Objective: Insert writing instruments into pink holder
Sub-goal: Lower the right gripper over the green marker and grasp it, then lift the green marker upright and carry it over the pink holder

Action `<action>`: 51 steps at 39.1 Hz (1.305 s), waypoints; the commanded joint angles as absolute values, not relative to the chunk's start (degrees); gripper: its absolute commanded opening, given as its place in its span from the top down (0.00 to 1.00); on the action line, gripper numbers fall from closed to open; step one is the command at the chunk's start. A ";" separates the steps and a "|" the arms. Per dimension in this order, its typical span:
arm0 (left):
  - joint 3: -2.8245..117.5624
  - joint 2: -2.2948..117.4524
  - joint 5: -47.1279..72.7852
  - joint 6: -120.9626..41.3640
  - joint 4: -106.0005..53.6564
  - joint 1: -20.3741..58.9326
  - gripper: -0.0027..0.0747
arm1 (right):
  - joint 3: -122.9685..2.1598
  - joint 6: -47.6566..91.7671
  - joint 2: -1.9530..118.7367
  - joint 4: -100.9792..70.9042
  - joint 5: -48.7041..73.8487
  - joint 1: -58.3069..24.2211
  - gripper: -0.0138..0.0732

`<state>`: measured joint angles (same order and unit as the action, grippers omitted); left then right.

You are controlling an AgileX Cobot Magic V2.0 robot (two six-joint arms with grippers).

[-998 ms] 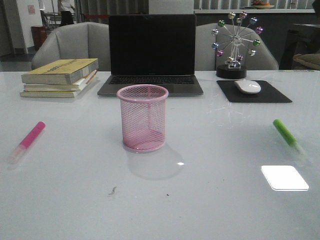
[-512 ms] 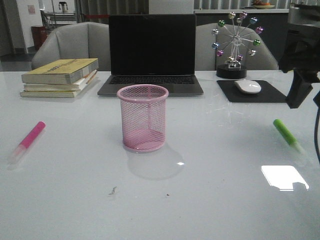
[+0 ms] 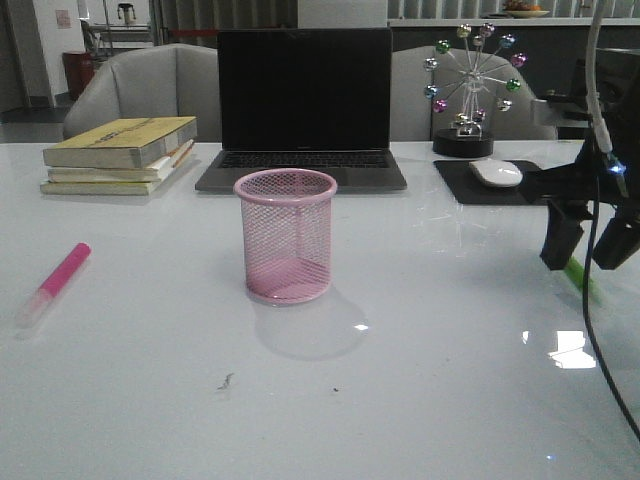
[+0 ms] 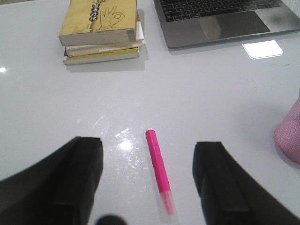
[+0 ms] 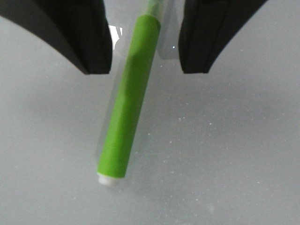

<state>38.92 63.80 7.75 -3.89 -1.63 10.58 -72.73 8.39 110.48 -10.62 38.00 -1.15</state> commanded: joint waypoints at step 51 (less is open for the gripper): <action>41.03 62.99 5.67 -3.73 -1.72 10.88 0.35 | -77.73 8.50 114.11 -11.06 37.69 -1.44 0.78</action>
<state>38.92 63.80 9.45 -3.89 -1.63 10.58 -76.84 8.39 115.88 -9.42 36.40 -0.89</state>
